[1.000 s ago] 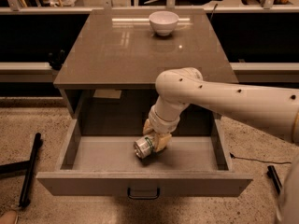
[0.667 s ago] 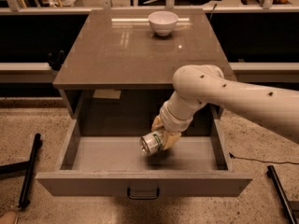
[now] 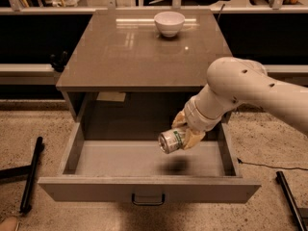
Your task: Pick 7up can from top drawer and place on counter
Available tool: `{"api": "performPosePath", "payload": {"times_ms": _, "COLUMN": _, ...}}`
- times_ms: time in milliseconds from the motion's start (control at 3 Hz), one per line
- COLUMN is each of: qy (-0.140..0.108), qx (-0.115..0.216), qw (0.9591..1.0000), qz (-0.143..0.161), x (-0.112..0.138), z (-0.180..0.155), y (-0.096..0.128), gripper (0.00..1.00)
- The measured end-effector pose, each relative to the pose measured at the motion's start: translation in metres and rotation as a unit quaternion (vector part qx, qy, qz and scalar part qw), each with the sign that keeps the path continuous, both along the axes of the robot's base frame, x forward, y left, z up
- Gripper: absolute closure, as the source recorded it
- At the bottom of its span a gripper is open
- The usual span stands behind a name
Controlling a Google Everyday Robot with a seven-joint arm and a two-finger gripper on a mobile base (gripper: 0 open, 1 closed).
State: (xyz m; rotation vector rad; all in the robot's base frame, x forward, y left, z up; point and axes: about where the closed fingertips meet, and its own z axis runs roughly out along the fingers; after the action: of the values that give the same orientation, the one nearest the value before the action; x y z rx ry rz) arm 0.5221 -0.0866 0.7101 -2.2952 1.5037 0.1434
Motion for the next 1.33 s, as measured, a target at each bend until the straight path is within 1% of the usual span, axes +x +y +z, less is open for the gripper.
{"api": "performPosePath", "payload": {"times_ms": 333, "qy": -0.009, "qx": 0.007, "qw": 0.9996, "qz": -0.025, "x": 0.013, "z": 0.021, "y": -0.014, "gripper": 1.00}}
{"api": "performPosePath", "payload": {"times_ms": 667, "qy": -0.041, "qx": 0.012, "qw": 0.9973, "qz": -0.061, "x": 0.030, "z": 0.073, "y": -0.035, "gripper": 1.00}}
{"api": "performPosePath", "payload": {"times_ms": 1000, "qy": -0.084, "qx": 0.014, "qw": 0.9924, "qz": -0.089, "x": 0.051, "z": 0.139, "y": -0.049, "gripper": 1.00}}
{"api": "performPosePath", "payload": {"times_ms": 1333, "qy": -0.083, "qx": 0.014, "qw": 0.9924, "qz": -0.089, "x": 0.051, "z": 0.139, "y": -0.049, "gripper": 1.00}}
